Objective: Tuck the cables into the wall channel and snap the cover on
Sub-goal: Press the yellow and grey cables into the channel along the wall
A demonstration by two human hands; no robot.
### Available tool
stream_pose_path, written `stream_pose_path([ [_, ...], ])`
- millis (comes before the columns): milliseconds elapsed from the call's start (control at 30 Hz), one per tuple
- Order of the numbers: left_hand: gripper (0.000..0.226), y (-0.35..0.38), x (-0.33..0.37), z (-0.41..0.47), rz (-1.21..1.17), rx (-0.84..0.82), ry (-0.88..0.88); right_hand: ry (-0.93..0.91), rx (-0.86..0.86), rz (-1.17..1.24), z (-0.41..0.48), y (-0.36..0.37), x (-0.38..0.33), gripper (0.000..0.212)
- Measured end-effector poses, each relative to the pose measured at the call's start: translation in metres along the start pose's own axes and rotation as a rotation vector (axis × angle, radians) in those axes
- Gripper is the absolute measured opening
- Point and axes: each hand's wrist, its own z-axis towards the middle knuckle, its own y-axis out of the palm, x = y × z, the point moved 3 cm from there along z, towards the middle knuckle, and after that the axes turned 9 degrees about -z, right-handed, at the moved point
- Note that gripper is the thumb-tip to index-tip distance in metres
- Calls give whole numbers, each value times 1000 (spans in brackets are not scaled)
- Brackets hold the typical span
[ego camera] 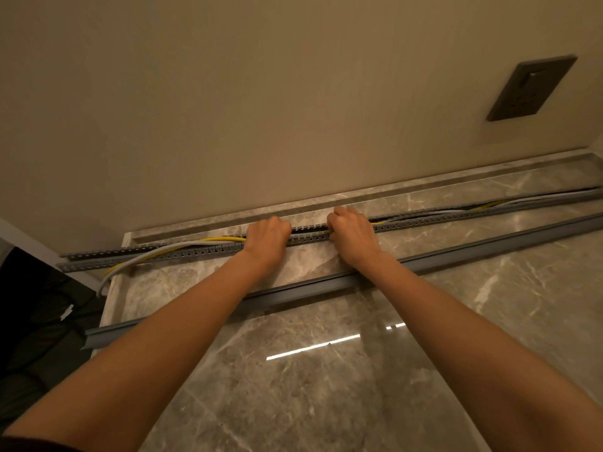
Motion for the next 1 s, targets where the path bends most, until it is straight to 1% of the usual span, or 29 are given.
stream_pose_path([
  [167, 22, 3, 24, 6, -110, 12, 47, -32, 6, 2, -1, 1, -1, 22],
  [267, 21, 5, 24, 9, -135, 31, 25, -7, -6, 22, -1, 3, 3, 23],
  [467, 26, -5, 36, 15, -69, -3, 3, -70, 3, 3, -12, 3, 34, 28],
  [600, 25, -8, 53, 19, -80, 0, 45, -59, 81, -23, -17, 4, 52, 24],
  [700, 24, -4, 70, 24, -141, -5, 106, -18, 73, 0, -17, 2, 54, 18],
  [767, 24, -2, 71, 27, -177, 13, 93, -28, 78, -18, -16, 1, 52, 12],
  [800, 23, -1, 70, 28, -183, 25, 86, -44, 54, -46, -14, 2, 53, 12],
  [867, 24, 1, 70, 30, -173, 37, 81, -59, 48, -17, -11, 4, 54, 26],
  [900, 24, 2, 71, 30, -168, 39, 80, -59, 81, -20, -10, 2, 54, 29],
  [933, 24, 2, 72, 30, -166, 41, 76, -67, 90, -41, -11, -1, 53, 26],
  [1000, 24, 4, 73, 29, -163, 53, 69, -73, 61, -20, -14, -7, 53, 11],
])
